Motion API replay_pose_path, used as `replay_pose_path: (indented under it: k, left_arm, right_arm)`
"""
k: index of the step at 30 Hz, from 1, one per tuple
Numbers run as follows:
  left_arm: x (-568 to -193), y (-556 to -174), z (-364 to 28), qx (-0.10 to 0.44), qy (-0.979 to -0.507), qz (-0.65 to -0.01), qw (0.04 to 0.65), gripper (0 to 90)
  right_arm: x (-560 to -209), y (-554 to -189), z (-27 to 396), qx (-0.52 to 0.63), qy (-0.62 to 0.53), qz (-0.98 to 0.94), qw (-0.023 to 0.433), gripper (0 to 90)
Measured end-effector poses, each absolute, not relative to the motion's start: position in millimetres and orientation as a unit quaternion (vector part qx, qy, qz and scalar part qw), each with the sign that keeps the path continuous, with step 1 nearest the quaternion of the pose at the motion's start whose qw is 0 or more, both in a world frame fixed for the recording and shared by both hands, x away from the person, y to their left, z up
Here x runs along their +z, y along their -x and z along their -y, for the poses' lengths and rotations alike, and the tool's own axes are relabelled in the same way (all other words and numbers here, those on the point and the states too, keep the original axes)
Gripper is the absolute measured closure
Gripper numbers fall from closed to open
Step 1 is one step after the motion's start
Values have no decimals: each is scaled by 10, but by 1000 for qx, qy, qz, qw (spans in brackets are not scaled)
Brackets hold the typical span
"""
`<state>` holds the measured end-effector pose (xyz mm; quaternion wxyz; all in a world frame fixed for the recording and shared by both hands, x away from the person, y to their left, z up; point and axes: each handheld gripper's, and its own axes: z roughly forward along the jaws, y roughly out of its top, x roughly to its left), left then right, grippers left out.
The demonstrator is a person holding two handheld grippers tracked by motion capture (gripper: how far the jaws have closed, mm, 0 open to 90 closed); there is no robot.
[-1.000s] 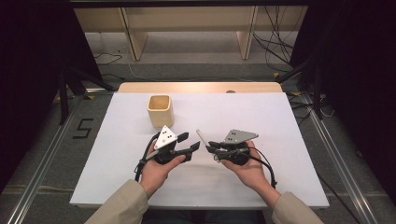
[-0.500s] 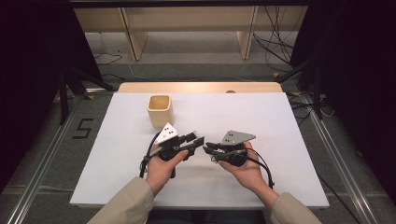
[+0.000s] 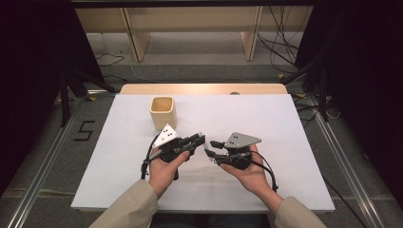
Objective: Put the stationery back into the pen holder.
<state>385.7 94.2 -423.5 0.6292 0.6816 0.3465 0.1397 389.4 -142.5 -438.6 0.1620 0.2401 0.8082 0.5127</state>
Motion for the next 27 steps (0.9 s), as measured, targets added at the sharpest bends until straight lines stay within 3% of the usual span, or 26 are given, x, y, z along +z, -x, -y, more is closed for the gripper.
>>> replay_pose_path:
  k: [11, 27]
  left_arm:
    - [-4003, -3983, -1318, 201, -660, -356, 630, 785]
    - [-3688, -4225, -1759, 261, -631, -373, 629, 785]
  right_arm:
    - [-4450, -3953, 1519, 498, -275, -806, 163, 446]
    - [-4491, -3989, 1561, 489, -290, -806, 165, 441]
